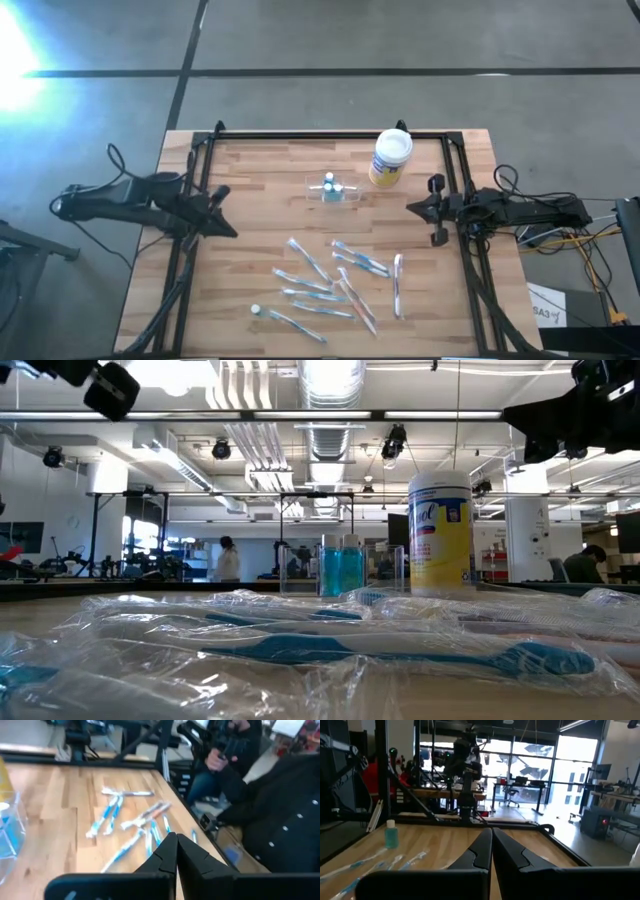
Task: Pick & Place toothbrushing station
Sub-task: Put the blue mouthwash into the transparent organizer
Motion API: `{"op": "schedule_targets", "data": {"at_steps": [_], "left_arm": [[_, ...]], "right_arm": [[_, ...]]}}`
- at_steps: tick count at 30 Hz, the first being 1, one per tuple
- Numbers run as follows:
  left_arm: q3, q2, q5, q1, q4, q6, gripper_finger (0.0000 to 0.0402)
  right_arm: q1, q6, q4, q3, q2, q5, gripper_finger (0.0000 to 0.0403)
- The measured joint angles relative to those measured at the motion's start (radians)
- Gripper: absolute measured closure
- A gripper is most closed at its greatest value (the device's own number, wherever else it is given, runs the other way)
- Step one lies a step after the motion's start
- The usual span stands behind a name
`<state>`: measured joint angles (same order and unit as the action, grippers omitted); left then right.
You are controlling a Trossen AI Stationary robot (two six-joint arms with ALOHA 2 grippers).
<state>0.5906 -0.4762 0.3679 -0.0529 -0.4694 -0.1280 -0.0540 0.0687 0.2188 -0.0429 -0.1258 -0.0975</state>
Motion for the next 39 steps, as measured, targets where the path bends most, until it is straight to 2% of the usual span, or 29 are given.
{"op": "schedule_targets", "data": {"at_steps": [6, 10, 16, 19, 22, 26, 28, 32, 37, 39], "left_arm": [[0.17, -0.192, -0.015, -0.046, -0.132, 0.096, 0.0394], [0.238, -0.308, -0.021, -0.091, -0.18, 0.242, 0.0388], [0.329, -0.485, -0.028, -0.23, -0.228, 0.453, 0.0362], [0.411, -0.575, -0.033, -0.304, -0.282, 0.468, 0.0359], [0.482, -0.665, -0.1, -0.351, -0.342, 0.454, 0.0363], [0.562, -0.759, -0.248, -0.4, -0.34, 0.396, 0.0368], [0.591, -0.818, -0.276, -0.422, -0.376, 0.405, 0.0363], [0.652, -0.918, -0.278, -0.466, -0.442, 0.454, 0.0331], [0.715, -1.037, -0.286, -0.52, -0.455, 0.492, 0.0264], [0.749, -1.069, -0.32, -0.543, -0.485, 0.533, 0.0237]], "right_arm": [[0.0, 0.006, 0.001, 0.0, 0.0, 0.0, 0.0394], [0.0, -0.014, 0.001, 0.0, 0.0, 0.0, 0.0394], [0.0, -0.04, 0.0, 0.0, 0.0, 0.0, 0.0394], [0.0, -0.041, -0.001, 0.0, -0.001, 0.0, 0.0394], [0.0, -0.043, -0.002, 0.0, -0.001, 0.0, 0.0394], [0.0, -0.048, -0.005, 0.0, -0.001, 0.0, 0.0394], [0.0, -0.048, -0.005, 0.0, -0.002, 0.0, 0.0394], [0.0, -0.051, -0.006, 0.006, -0.002, 0.0, 0.0394], [0.0, -0.051, -0.006, 0.008, -0.003, 0.0, 0.0394], [0.0, -0.051, -0.006, 0.009, -0.003, 0.0, 0.0394]]}}
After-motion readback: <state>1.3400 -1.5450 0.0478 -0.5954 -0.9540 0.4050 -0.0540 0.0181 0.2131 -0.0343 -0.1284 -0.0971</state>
